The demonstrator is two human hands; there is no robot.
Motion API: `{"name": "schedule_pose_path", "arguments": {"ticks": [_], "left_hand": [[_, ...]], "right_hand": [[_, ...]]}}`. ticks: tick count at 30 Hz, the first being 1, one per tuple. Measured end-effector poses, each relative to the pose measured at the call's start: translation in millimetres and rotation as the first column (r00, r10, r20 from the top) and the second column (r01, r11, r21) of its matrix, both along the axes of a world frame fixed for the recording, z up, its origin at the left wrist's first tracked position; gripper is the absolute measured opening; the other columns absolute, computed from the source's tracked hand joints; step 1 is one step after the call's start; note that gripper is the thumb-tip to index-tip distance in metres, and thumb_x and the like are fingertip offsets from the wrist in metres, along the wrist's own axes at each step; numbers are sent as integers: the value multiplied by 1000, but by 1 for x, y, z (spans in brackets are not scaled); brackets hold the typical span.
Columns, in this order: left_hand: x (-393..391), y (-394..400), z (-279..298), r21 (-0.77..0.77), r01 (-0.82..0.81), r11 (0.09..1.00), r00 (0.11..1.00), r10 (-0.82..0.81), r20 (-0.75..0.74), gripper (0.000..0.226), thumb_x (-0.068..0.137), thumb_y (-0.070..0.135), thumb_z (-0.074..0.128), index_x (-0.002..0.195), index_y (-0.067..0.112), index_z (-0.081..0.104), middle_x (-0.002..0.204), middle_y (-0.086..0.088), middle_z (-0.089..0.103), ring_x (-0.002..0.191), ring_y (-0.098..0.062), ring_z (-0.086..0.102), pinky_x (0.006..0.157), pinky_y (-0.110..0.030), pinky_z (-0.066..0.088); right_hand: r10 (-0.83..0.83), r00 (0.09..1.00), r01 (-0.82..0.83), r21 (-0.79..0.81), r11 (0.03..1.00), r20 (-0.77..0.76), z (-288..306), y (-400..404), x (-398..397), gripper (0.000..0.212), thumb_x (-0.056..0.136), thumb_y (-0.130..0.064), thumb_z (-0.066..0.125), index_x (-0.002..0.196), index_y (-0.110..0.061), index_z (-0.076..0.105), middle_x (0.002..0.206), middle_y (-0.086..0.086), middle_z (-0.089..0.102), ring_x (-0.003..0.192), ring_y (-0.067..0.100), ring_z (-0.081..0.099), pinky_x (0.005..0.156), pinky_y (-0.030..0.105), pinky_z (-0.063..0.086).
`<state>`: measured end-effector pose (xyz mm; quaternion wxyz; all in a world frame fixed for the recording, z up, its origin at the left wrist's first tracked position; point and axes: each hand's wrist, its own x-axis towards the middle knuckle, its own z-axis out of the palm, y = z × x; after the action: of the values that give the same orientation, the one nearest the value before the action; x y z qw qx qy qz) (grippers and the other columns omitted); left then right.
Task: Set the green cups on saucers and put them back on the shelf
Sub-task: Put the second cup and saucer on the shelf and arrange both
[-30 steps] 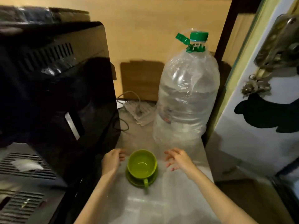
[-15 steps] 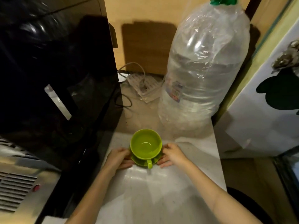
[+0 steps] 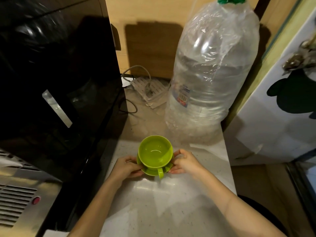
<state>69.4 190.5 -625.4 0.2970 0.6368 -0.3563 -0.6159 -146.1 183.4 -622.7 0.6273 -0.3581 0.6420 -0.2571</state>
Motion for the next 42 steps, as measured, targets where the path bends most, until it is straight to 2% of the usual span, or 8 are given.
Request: {"name": "schedule_pose_path", "arguments": {"ticks": [5, 8, 14, 24, 30, 35, 38, 42], "left_hand": [[-8, -1, 21, -42, 42, 998, 992, -47, -121, 15, 74, 0, 67, 88, -1, 62, 60, -10, 71, 52, -14, 68, 52, -20, 56], [-15, 2, 42, -138, 49, 989, 977, -76, -199, 26, 75, -2, 66, 100, -3, 61, 62, -7, 72, 53, -14, 68, 54, -21, 57], [-28, 2, 104, -299, 52, 953, 927, -157, -341, 38, 80, 3, 58, 117, 12, 54, 58, -7, 71, 50, -13, 67, 53, -21, 56], [-44, -1, 245, -517, -46, 855, 879, -211, -427, 14, 84, 4, 51, 84, 9, 65, 49, -3, 66, 40, -6, 59, 41, -11, 48], [-54, -9, 322, -539, -177, 824, 833, -166, -527, 11, 84, 5, 54, 79, 2, 64, 47, -4, 66, 38, -6, 59, 40, -10, 47], [-57, -11, 391, -529, -253, 810, 760, -172, -626, 6, 81, 1, 56, 78, -1, 60, 47, -8, 67, 39, -9, 62, 38, -12, 47], [-58, -12, 430, -567, -271, 778, 734, -214, -645, 3, 74, -1, 59, 77, -2, 60, 50, -12, 68, 41, -12, 64, 39, -14, 50], [-60, -17, 468, -590, -262, 764, 690, -279, -668, 19, 59, 0, 63, 77, -6, 61, 55, -18, 69, 43, -15, 66, 39, -18, 52]], "right_hand": [[-23, 998, 26, -60, 998, 51, 27, 10, -15, 16, 87, 5, 51, 100, -5, 46, 52, 10, 67, 42, 15, 66, 45, 25, 56], [-35, 993, 48, -117, 992, 111, 54, 13, -24, 17, 87, 9, 47, 99, -3, 44, 43, 7, 66, 39, 15, 65, 42, 24, 56], [-48, 978, 96, -229, 969, 205, 127, 16, -35, 15, 88, 10, 44, 95, -3, 46, 43, 8, 66, 38, 15, 65, 40, 23, 55], [-61, 950, 208, -473, 856, 308, 263, 17, -38, 6, 90, 6, 46, 89, 3, 52, 48, 9, 69, 43, 17, 68, 39, 21, 53], [-52, 940, 251, -583, 772, 336, 351, 22, -39, 16, 89, 6, 47, 77, 7, 57, 45, 11, 67, 39, 15, 65, 38, 18, 53], [-93, 947, 280, -646, 710, 308, 415, 21, -41, 16, 89, 0, 51, 77, 6, 60, 55, 15, 68, 43, 15, 67, 38, 18, 52], [-109, 943, 305, -691, 655, 313, 449, 13, -41, 18, 90, -3, 51, 77, 5, 60, 47, 11, 68, 42, 15, 67, 36, 18, 50], [-108, 930, 347, -743, 572, 351, 490, 5, -42, 19, 89, -1, 51, 73, 7, 58, 40, 12, 64, 35, 14, 63, 32, 17, 47]]}}
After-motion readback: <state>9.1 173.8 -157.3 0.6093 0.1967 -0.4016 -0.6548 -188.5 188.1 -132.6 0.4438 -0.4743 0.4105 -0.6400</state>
